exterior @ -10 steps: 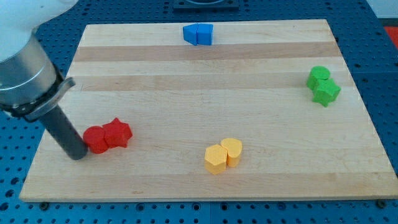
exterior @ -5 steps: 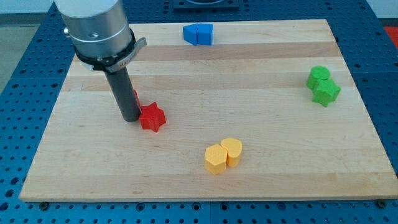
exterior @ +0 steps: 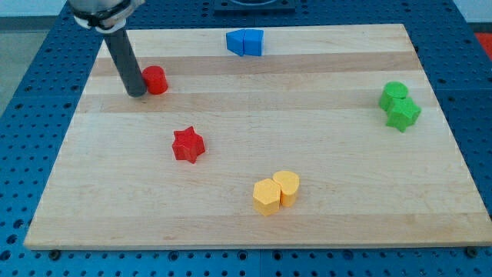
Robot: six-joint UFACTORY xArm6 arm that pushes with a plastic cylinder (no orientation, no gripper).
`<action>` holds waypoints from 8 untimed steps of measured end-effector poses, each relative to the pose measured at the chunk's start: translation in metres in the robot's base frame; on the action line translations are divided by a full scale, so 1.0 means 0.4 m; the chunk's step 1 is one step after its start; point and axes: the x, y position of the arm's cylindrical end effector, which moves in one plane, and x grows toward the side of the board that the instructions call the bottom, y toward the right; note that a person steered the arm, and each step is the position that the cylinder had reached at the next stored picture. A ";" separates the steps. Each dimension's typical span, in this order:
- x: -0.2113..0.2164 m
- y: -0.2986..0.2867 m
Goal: Slide the red circle to the top center
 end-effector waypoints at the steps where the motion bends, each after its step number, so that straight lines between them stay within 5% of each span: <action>1: -0.062 0.035; 8: -0.074 0.291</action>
